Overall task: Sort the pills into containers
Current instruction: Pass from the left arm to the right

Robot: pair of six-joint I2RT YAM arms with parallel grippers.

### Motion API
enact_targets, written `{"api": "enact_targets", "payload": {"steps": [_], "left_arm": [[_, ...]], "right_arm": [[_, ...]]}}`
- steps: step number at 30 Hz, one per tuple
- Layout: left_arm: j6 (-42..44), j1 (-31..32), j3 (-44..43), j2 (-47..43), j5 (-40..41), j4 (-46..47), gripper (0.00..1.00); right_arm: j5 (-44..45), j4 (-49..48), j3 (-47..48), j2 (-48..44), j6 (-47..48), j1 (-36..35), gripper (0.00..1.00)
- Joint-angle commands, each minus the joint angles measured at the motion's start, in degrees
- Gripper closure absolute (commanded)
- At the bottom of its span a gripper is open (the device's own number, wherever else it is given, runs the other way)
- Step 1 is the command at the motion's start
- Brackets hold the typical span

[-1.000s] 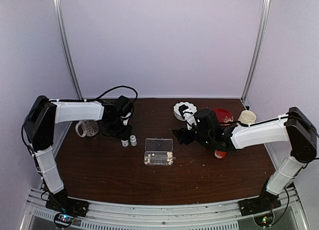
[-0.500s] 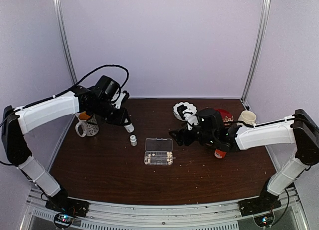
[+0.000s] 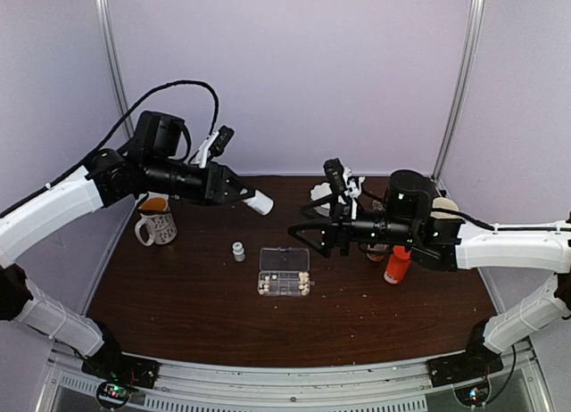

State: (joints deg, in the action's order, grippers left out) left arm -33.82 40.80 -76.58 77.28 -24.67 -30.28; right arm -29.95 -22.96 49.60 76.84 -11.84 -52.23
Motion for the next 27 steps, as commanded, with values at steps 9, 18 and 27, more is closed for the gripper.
{"api": "enact_targets", "payload": {"steps": [9, 18, 27], "left_arm": [[-7.8, 2.6, 1.9, -6.1, -7.1, 13.3, 0.86], [-9.3, 3.0, 2.7, -7.3, -8.9, 15.6, 0.98], [-13.0, 3.1, 5.5, -9.0, -8.5, 20.4, 1.00]], "right_arm": [[-2.9, -12.3, 7.5, 0.1, -21.4, -0.6, 0.24], [-4.2, -13.0, 12.1, 5.3, -26.8, -0.6, 0.32], [-4.3, -14.5, 11.3, 6.2, -28.3, -0.6, 0.32]]}}
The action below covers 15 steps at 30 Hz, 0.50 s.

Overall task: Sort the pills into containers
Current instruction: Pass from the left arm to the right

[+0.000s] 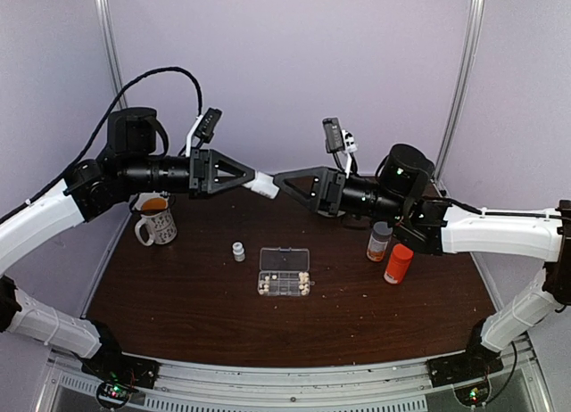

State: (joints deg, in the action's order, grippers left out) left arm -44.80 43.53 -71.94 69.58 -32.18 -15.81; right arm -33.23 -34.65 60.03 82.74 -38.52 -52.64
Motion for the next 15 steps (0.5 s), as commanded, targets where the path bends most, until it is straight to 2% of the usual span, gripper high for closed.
{"api": "enact_targets", "payload": {"steps": [1, 5, 10, 15], "left_arm": [[-2.2, 0.4, 0.9, -1.3, -1.2, 6.2, 1.00], [-2.8, 0.7, 1.4, -1.6, -1.9, 7.8, 1.00], [-3.8, 1.2, 2.1, -2.1, -2.1, 9.5, 1.00], [-4.0, 1.4, 2.7, -2.5, -1.9, 10.5, 1.00]], "right_arm": [[-1.3, -3.3, 0.9, 0.5, -2.1, -0.1, 0.32], [-3.8, -6.1, 1.4, 1.9, -4.8, -0.1, 0.36], [-4.9, -8.5, 0.8, 2.4, -6.0, -0.2, 0.48], [-5.4, -8.6, 0.4, 2.1, -6.1, -0.2, 0.49]]}}
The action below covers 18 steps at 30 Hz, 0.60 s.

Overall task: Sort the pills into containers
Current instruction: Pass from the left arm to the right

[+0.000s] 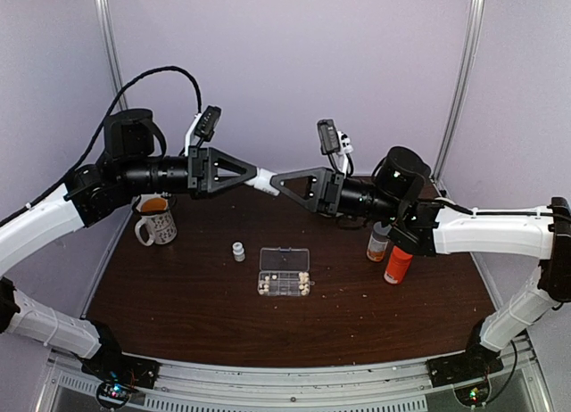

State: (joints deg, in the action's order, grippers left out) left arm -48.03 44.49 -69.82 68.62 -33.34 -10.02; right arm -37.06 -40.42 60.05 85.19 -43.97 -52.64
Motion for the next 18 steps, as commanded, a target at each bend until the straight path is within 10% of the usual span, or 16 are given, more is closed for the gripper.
{"api": "enact_targets", "payload": {"steps": [1, 18], "left_arm": [[-0.9, 0.4, 0.7, -1.6, -0.7, 4.8, 1.00], [-0.4, 0.6, 1.0, -1.8, -1.2, 5.1, 1.00]], "right_arm": [[-1.5, -2.9, 0.3, -0.3, -0.7, -0.2, 0.50], [-2.0, -3.1, -0.7, 0.0, 1.5, -0.6, 0.56]]}}
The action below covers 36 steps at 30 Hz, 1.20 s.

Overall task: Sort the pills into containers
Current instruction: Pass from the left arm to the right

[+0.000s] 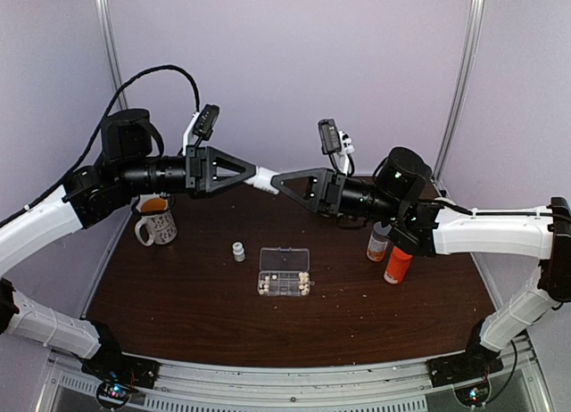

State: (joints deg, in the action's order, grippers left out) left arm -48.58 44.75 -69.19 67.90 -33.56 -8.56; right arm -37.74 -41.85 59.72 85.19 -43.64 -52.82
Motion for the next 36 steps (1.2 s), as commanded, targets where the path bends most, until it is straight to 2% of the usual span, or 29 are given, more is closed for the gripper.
{"api": "enact_targets", "payload": {"steps": [1, 3, 5, 8, 18, 24, 30, 35, 36], "left_arm": [[0.3, 0.3, 0.5, -1.1, -1.0, 3.7, 1.00], [0.2, 0.3, 0.6, -1.2, -1.1, 3.9, 1.00], [0.1, 0.3, 0.5, -1.3, -1.2, 3.9, 1.00], [0.0, 0.3, 0.7, -1.5, -1.2, 3.9, 1.00], [-1.4, 0.3, 0.9, -1.3, -1.9, 3.9, 1.00], [-2.7, 0.3, 0.6, -1.2, -1.8, 2.2, 1.00], [-4.1, 0.3, 1.1, -1.2, -1.8, 1.6, 1.00], [-4.5, 0.3, 1.3, -1.2, -1.6, 2.1, 1.00], [-4.4, 0.3, 1.3, -1.3, -1.5, 2.4, 0.98]], "right_arm": [[-1.4, -1.6, -0.3, 0.0, 1.4, -0.5, 0.56], [-1.5, -1.3, -0.2, -0.1, 1.9, -0.6, 0.57], [-1.6, -0.2, -0.1, -0.3, 3.3, -0.8, 0.64], [-1.0, 2.6, -0.1, -1.2, 7.4, -1.4, 0.67], [6.0, 15.2, 1.5, -3.8, 28.5, -3.2, 0.71], [16.7, 18.9, 0.5, -6.5, 46.2, -4.7, 0.74], [27.7, 16.9, -1.6, -8.9, 60.7, -7.7, 0.73], [29.0, 12.9, -3.8, -9.9, 62.3, -8.0, 0.75], [28.9, 13.0, -3.6, -9.8, 61.9, -8.0, 0.76]]}}
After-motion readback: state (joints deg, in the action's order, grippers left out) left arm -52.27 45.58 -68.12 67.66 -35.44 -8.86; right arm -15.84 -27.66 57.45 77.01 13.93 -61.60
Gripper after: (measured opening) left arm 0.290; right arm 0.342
